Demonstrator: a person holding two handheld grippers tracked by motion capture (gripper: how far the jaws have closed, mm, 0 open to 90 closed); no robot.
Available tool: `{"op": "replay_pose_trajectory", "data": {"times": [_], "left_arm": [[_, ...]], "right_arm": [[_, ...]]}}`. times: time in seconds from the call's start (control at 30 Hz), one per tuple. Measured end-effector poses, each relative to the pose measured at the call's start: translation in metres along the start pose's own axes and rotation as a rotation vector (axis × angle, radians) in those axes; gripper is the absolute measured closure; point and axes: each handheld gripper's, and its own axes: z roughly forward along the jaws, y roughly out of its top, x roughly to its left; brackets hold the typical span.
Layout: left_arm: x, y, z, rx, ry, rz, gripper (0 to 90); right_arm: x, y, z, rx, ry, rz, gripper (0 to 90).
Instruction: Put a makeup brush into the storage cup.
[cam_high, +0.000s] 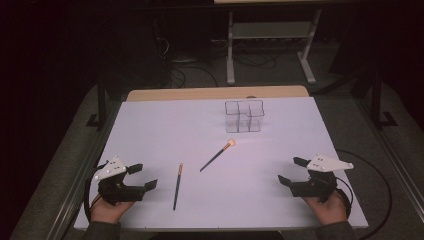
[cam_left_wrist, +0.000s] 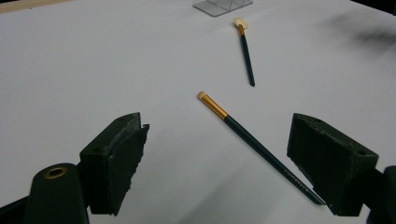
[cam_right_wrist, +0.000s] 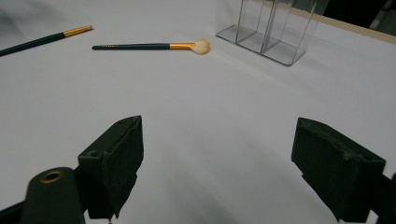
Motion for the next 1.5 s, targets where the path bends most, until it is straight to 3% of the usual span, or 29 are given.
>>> {"op": "replay_pose_trajectory", "data": {"times": [0.97, 1.1, 1.17, 1.5], "left_arm": [[-0.005, 0.003, 0.0, -0.007, 0.018, -0.01, 19.0], [-0.006, 0.005, 0.002, -0.008, 0.007, -0.006, 19.4], [-0.009, 0.007, 0.003, -0.018, -0.018, -0.023, 19.6], [-0.016, 0.019, 0.012, -0.002, -0.014, -0.026, 22.6]], "right_arm": [[0.001, 0.003, 0.001, 0.005, -0.007, -0.011, 15.4], [0.001, 0.003, 0.002, 0.004, -0.008, -0.006, 15.4], [0.0, 0.003, 0.003, 0.01, -0.008, -0.009, 15.4], [0.001, 0.003, 0.001, 0.009, -0.012, -0.003, 15.4]]}}
